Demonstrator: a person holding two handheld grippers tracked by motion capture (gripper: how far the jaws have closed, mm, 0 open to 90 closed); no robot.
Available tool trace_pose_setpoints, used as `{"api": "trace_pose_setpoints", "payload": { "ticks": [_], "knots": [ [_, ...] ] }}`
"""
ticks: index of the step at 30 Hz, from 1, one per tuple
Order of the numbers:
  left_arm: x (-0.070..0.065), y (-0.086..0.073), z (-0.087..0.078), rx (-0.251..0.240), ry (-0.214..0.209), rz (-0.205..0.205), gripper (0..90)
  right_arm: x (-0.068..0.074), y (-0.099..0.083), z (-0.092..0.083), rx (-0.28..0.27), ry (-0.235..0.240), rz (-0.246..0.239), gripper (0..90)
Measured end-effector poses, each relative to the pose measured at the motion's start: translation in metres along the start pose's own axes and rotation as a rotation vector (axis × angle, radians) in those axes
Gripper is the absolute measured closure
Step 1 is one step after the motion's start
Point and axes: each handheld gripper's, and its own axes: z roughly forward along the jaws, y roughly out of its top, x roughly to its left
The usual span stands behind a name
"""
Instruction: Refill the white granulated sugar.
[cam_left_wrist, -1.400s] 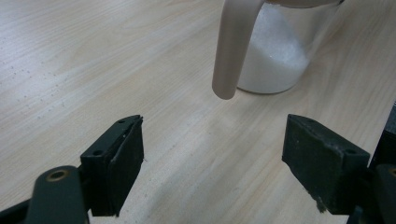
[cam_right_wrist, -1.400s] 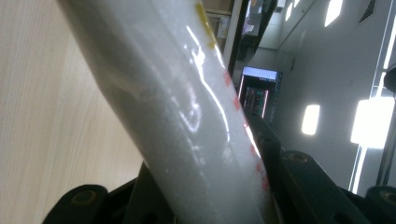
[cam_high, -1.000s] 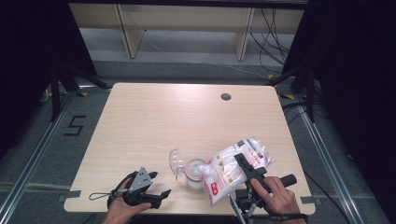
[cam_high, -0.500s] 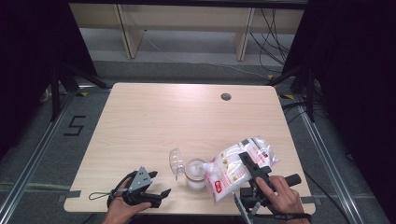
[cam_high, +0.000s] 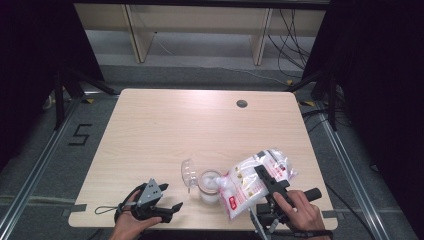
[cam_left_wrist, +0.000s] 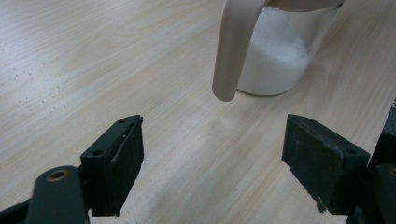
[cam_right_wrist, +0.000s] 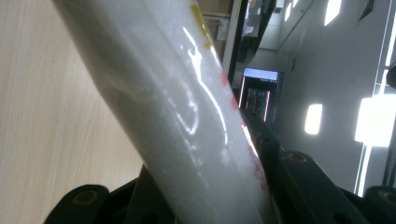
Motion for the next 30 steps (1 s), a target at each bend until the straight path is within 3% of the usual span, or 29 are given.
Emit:
{"api": "trace_pose_setpoints", "payload": {
  "ticks": [2,4,5,6,7,8,9,12,13,14,15,16,17,18,19,20,21,22,23,26,27,28,29,30],
  "knots": [
    [0.0,0.0,0.0,0.004,0.002,0.011,20.4,0.0,0.001,0.001,-0.004,0.0,-0.005,70.1],
    [0.0,-0.001,0.0,0.001,0.001,-0.001,20.4,0.005,0.003,0.001,0.008,0.001,0.061,70.1],
    [0.0,0.0,0.0,-0.003,-0.002,-0.001,20.4,0.005,0.004,0.0,0.027,0.013,0.055,70.1],
    [0.0,0.0,0.0,0.0,0.002,0.0,20.4,0.002,0.005,0.003,-0.01,0.004,0.01,70.2],
    [0.0,0.0,0.0,0.001,-0.001,0.002,20.4,0.005,0.006,0.002,0.02,0.024,0.055,70.2],
    [-0.001,-0.001,0.0,0.003,0.002,0.002,20.4,0.005,0.006,0.002,0.02,0.024,0.055,70.2],
    [-0.001,0.0,0.0,0.001,0.0,0.001,20.4,0.0,0.006,0.005,-0.01,0.006,0.0,70.2],
    [0.001,0.0,-0.001,0.019,0.006,0.023,20.4,0.005,0.005,0.006,-0.008,0.01,0.043,70.3],
    [0.001,0.0,0.0,0.018,0.005,0.022,20.4,0.002,0.005,0.006,-0.011,0.016,0.012,70.3],
    [-0.001,-0.001,0.001,-0.005,-0.003,0.005,20.4,0.007,0.003,0.005,0.017,0.026,0.069,70.4],
    [-0.001,-0.001,0.001,-0.005,-0.003,0.005,20.4,0.007,0.003,0.005,0.017,0.026,0.069,70.4],
    [0.002,0.001,-0.001,0.012,0.0,0.036,20.4,0.007,0.002,0.009,-0.027,0.001,0.058,70.4],
    [0.002,0.001,-0.001,0.023,0.002,0.031,20.4,0.006,0.001,0.007,0.006,0.028,0.056,70.4],
    [0.001,0.0,-0.001,0.018,0.004,0.019,20.4,0.006,0.0,0.007,0.003,0.035,0.063,70.5],
    [0.0,-0.001,0.0,0.01,0.006,0.015,20.4,0.001,-0.001,0.009,-0.033,0.023,-0.003,70.6],
    [0.0,-0.001,0.0,0.014,0.006,0.021,20.4,0.009,-0.003,0.007,0.005,0.045,0.138,70.8],
    [-0.001,0.0,0.0,0.004,-0.007,-0.001,20.4,0.008,-0.005,0.008,-0.006,0.05,0.146,70.9],
    [0.001,0.0,-0.001,0.014,0.0,0.014,20.4,0.009,-0.009,0.008,-0.021,0.063,0.191,71.5],
    [0.001,0.0,-0.001,0.014,0.0,0.014,20.4,0.009,-0.009,0.008,-0.021,0.063,0.191,71.5],
    [-0.001,-0.001,0.0,-0.007,-0.008,0.002,20.4,0.011,-0.015,0.01,-0.048,0.091,0.276,72.6],
    [0.0,0.0,0.0,-0.004,-0.004,0.004,20.4,0.011,-0.018,0.01,-0.056,0.096,0.285,72.9],
    [0.001,0.001,-0.002,0.016,0.009,0.022,20.4,0.013,-0.02,0.01,-0.054,0.106,0.323,73.2],
    [0.001,0.0,0.0,0.005,0.006,0.017,20.4,0.014,-0.022,0.011,-0.069,0.118,0.328,73.7],
    [-0.001,-0.001,0.0,-0.002,-0.008,0.001,20.4,0.017,-0.026,0.01,-0.062,0.128,0.366,74.6]
  ]
}}
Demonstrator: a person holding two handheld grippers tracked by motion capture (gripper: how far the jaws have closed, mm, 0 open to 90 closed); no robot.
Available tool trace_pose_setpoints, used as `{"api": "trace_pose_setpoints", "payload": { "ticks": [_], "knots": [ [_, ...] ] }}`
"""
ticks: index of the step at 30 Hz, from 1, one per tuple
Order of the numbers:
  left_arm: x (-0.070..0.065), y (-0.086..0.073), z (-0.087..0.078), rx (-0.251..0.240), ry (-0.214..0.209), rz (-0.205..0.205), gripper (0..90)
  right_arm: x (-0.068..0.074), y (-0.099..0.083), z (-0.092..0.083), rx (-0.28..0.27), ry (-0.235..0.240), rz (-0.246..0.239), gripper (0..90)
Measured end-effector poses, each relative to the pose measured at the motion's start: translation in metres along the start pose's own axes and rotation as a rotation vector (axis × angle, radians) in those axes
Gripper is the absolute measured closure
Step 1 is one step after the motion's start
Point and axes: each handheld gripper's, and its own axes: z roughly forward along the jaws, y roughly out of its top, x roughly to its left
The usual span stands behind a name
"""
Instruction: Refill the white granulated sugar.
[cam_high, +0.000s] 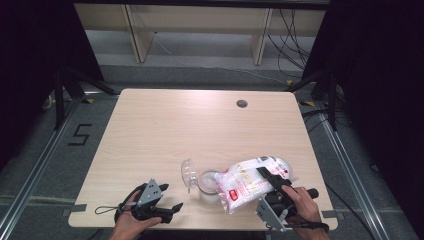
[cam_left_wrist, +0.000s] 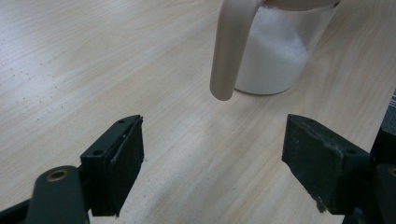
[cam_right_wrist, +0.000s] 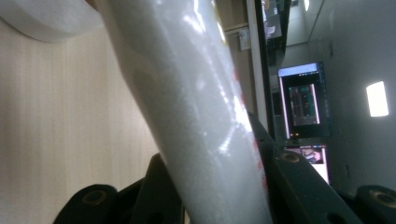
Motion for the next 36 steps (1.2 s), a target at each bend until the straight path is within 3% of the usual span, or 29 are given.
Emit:
{"api": "trace_pose_setpoints", "payload": {
  "ticks": [1,2,3,4,5,8,9,11,12,13,16,17,18,19,20,22,23,25,26,28,32,35,36],
  "knots": [
    [0.0,0.0,0.0,0.0,0.0,0.0,20.4,0.0,0.0,0.0,0.0,0.0,0.0,74.6],
    [0.0,0.0,0.0,-0.005,0.001,-0.001,20.4,-0.005,0.0,0.001,-0.025,-0.003,-0.08,75.0],
    [0.001,0.001,-0.001,0.008,0.011,0.014,20.4,0.001,-0.004,0.0,-0.022,0.012,0.004,75.8],
    [0.001,0.001,-0.001,0.015,0.014,0.017,20.4,0.001,-0.004,0.0,-0.022,0.012,0.004,75.8],
    [0.0,0.001,0.0,0.005,0.0,0.002,20.4,-0.001,-0.004,0.0,-0.046,0.01,-0.06,76.4],
    [0.0,0.0,-0.001,0.004,0.001,0.004,20.5,0.005,-0.004,-0.001,-0.034,0.007,-0.051,76.9],
    [0.001,0.001,-0.001,0.013,0.005,0.009,20.5,0.007,-0.001,-0.002,-0.058,0.002,-0.082,77.3],
    [0.001,0.001,-0.001,0.015,-0.003,0.01,20.6,0.007,-0.001,-0.003,-0.071,0.003,-0.092,77.3],
    [0.0,0.0,0.001,-0.007,-0.003,0.002,20.6,0.005,0.003,-0.003,-0.091,-0.001,-0.134,77.4],
    [0.0,0.0,0.0,-0.003,-0.001,-0.004,20.6,0.008,0.003,-0.004,-0.082,0.007,-0.076,77.4],
    [0.001,0.001,-0.001,0.012,-0.003,0.012,20.7,0.007,0.004,-0.002,-0.108,0.014,-0.085,77.5],
    [0.0,0.0,0.0,-0.003,-0.001,0.002,20.7,0.007,0.004,-0.003,-0.107,0.026,-0.054,77.5],
    [-0.001,0.0,0.0,-0.006,-0.003,-0.006,20.7,0.006,0.004,-0.002,-0.122,0.019,-0.058,77.6],
    [0.0,0.0,0.0,0.001,0.001,0.005,20.7,0.008,0.003,-0.002,-0.127,0.031,0.015,77.8],
    [0.001,0.001,-0.001,0.011,-0.003,0.018,20.7,0.007,0.002,-0.002,-0.143,0.056,0.058,77.9],
    [0.0,0.0,0.0,0.0,-0.001,-0.002,21.0,0.006,-0.001,0.0,-0.184,0.063,0.148,78.3],
    [-0.001,0.0,0.0,0.004,0.0,-0.001,21.0,0.006,-0.001,0.0,-0.184,0.063,0.148,78.3],
    [-0.001,0.001,0.0,-0.013,0.001,-0.007,21.0,0.004,-0.002,0.002,-0.215,0.077,0.196,78.5],
    [0.002,0.001,-0.001,0.01,0.015,0.021,21.0,0.003,-0.002,0.003,-0.227,0.089,0.204,78.7],
    [0.0,0.0,0.0,0.002,0.002,-0.002,21.1,0.004,-0.003,0.004,-0.24,0.111,0.28,79.0],
    [0.001,0.001,-0.001,0.008,0.01,0.016,21.2,0.004,-0.006,0.009,-0.284,0.133,0.359,79.4],
    [0.001,0.0,0.0,0.001,0.006,0.004,21.3,0.002,-0.012,0.016,-0.32,0.154,0.467,79.9],
    [0.001,0.0,0.0,0.001,0.006,0.004,21.3,0.002,-0.012,0.016,-0.32,0.154,0.467,79.9]
  ]
}}
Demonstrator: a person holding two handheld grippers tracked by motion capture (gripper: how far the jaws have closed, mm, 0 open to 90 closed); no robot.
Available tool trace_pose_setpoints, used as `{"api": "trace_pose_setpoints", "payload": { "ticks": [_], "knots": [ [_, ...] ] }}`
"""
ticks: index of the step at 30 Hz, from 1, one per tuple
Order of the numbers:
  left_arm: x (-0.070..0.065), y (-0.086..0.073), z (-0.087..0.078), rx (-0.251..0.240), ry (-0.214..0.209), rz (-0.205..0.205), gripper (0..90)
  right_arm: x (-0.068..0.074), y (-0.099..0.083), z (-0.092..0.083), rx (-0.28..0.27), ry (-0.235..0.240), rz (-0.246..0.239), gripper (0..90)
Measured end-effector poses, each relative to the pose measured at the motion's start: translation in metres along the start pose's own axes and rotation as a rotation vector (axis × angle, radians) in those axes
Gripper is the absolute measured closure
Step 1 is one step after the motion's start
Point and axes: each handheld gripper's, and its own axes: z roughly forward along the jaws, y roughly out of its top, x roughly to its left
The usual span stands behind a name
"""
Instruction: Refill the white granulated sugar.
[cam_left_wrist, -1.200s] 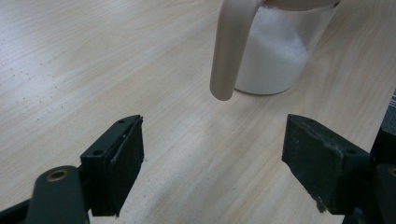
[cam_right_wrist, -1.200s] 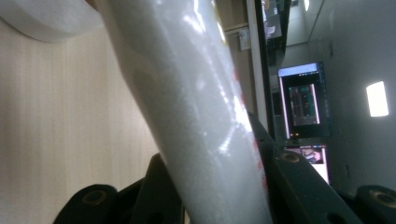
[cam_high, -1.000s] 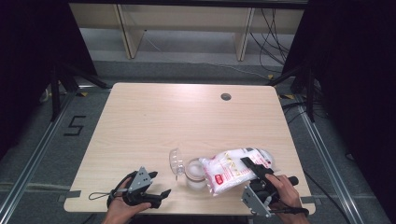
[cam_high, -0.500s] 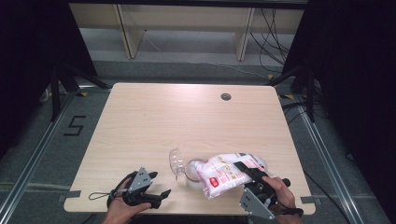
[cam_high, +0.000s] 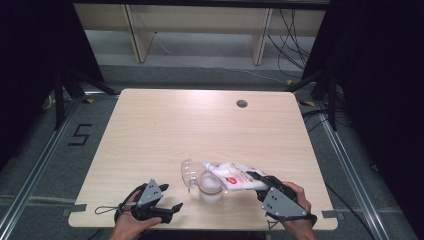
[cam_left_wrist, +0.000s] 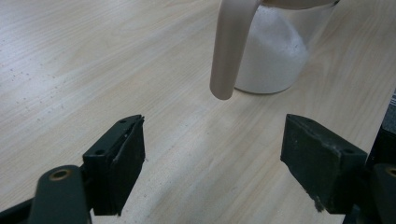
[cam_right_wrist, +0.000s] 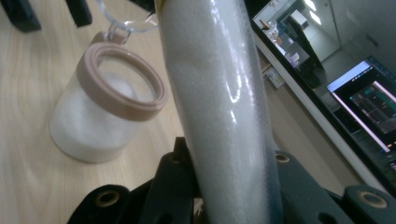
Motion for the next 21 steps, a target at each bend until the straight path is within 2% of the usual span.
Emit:
{"api": "trace_pose_setpoints", "payload": {
  "ticks": [2,3,4,7,9,10,11,12,13,14,16,17,18,19,20,21],
  "knots": [
    [0.0,0.001,0.0,-0.001,-0.002,-0.003,21.3,-0.003,-0.004,0.003,-0.025,0.002,0.063,80.2],
    [0.0,0.0,0.0,0.0,0.0,-0.003,21.4,-0.004,-0.007,0.004,-0.037,0.01,0.123,80.4],
    [0.0,0.0,0.0,0.01,-0.004,0.006,21.4,-0.006,-0.009,0.006,-0.046,0.009,0.132,80.6],
    [0.0,0.001,0.0,0.008,0.008,0.009,21.4,-0.012,-0.017,0.01,-0.074,0.01,0.231,81.1],
    [0.0,0.0,0.001,0.01,0.0,0.011,21.4,-0.017,-0.023,0.013,-0.087,0.013,0.284,81.2],
    [0.0,0.0,0.0,0.011,-0.001,0.023,21.4,-0.019,-0.026,0.016,-0.095,0.007,0.312,81.1],
    [0.003,0.001,-0.001,0.026,0.005,0.055,21.4,-0.023,-0.032,0.02,-0.112,-0.001,0.362,81.2],
    [0.001,0.001,0.0,0.001,0.004,0.016,21.4,-0.023,-0.032,0.02,-0.112,-0.001,0.362,81.2],
    [0.001,0.002,0.0,-0.002,-0.001,0.017,21.4,-0.024,-0.033,0.021,-0.11,-0.008,0.375,81.3],
    [0.002,0.001,0.0,0.007,0.005,0.027,21.4,-0.024,-0.036,0.025,-0.105,0.005,0.434,81.3],
    [0.001,0.0,0.0,0.007,0.004,0.015,21.4,-0.026,-0.038,0.027,-0.113,0.0,0.435,81.3],
    [0.0,0.001,0.0,0.004,0.008,-0.005,21.4,-0.028,-0.042,0.033,-0.129,0.001,0.462,81.3],
    [0.0,0.001,0.0,0.004,0.008,-0.005,21.4,-0.029,-0.043,0.035,-0.128,-0.011,0.466,81.3],
    [0.0,0.001,0.001,-0.004,-0.002,0.003,21.4,-0.029,-0.043,0.035,-0.128,-0.011,0.466,81.3],
    [0.002,0.001,-0.001,0.025,0.007,0.03,21.4,-0.028,-0.045,0.038,-0.115,0.004,0.499,81.3],
    [0.0,0.0,0.0,0.001,0.0,-0.004,21.4,-0.029,-0.048,0.043,-0.125,-0.001,0.512,81.3]
  ]
}}
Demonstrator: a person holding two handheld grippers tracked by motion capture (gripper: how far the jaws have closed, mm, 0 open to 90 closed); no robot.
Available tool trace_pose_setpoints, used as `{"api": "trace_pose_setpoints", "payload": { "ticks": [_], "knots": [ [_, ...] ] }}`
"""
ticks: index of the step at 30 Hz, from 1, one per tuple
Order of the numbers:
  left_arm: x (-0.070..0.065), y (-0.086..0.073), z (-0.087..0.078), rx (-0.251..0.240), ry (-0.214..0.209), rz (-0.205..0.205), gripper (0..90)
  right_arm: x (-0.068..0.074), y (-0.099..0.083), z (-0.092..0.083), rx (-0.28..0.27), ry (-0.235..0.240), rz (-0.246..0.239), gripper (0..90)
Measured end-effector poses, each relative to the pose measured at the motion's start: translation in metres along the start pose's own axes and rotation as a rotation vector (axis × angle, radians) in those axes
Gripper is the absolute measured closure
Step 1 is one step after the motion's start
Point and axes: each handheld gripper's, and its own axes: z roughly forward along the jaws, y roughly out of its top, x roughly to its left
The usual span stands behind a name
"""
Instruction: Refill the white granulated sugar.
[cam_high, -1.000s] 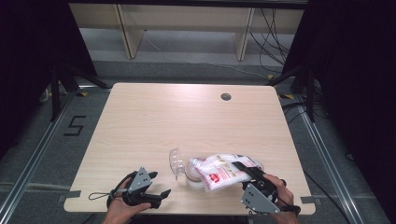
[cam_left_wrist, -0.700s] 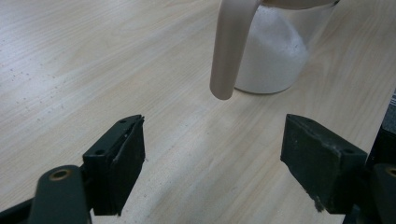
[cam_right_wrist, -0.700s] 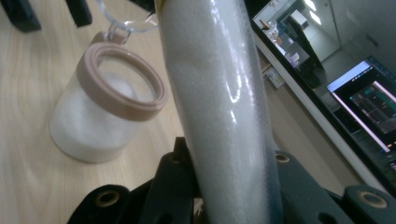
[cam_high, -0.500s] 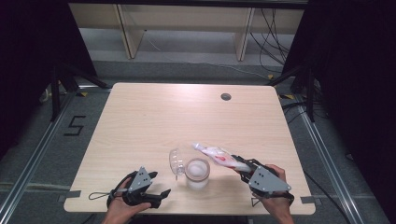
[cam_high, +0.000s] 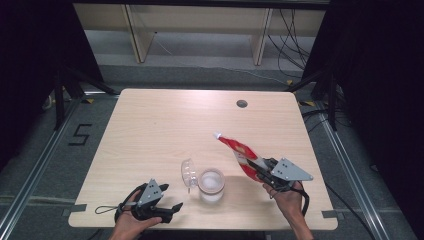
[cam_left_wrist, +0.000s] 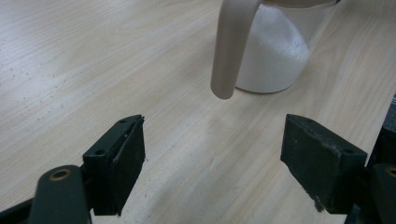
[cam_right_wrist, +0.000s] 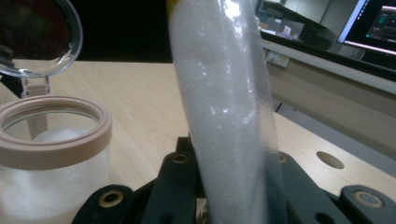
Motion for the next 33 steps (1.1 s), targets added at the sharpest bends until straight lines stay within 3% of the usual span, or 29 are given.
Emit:
{"api": "trace_pose_setpoints", "payload": {
  "ticks": [9,11,14,15,16,19,20,22,24,26,29,33],
  "knots": [
    [0.0,0.001,0.001,-0.015,0.0,-0.002,21.3,-0.007,-0.012,0.011,0.022,-0.003,0.04,81.3],
    [0.001,0.0,0.0,0.0,0.002,0.009,21.3,-0.007,-0.015,0.013,0.024,-0.009,0.052,81.3],
    [0.0,0.001,-0.001,-0.009,0.0,-0.003,21.3,-0.008,-0.017,0.013,0.045,-0.013,0.037,81.3],
    [0.0,0.001,-0.001,-0.01,0.0,-0.007,21.2,-0.007,-0.018,0.013,0.047,-0.027,0.054,81.3],
    [-0.001,0.0,-0.001,-0.011,0.006,-0.004,21.0,-0.007,-0.02,0.012,0.073,-0.025,0.073,81.3],
    [0.0,0.001,-0.002,-0.011,0.004,-0.005,21.0,-0.009,-0.021,0.01,0.069,-0.021,0.086,81.3],
    [0.0,0.001,-0.002,-0.012,0.008,0.002,21.0,-0.01,-0.023,0.01,0.044,-0.037,0.091,81.3],
    [0.0,0.0,-0.002,-0.01,0.005,0.0,21.0,-0.01,-0.025,0.006,0.07,-0.03,0.142,81.2],
    [0.001,0.0,-0.002,-0.014,0.005,-0.002,21.0,-0.01,-0.025,0.005,0.077,-0.021,0.155,81.1],
    [0.001,0.001,-0.002,-0.015,0.008,-0.004,21.0,-0.013,-0.026,0.002,0.095,-0.035,0.13,81.0],
    [0.001,0.0,-0.002,-0.011,0.01,-0.002,21.0,-0.015,-0.026,-0.002,0.095,-0.057,0.13,80.9],
    [0.001,0.0,-0.002,-0.018,0.009,-0.012,21.0,-0.015,-0.027,-0.007,0.105,-0.064,0.161,80.9]
  ]
}}
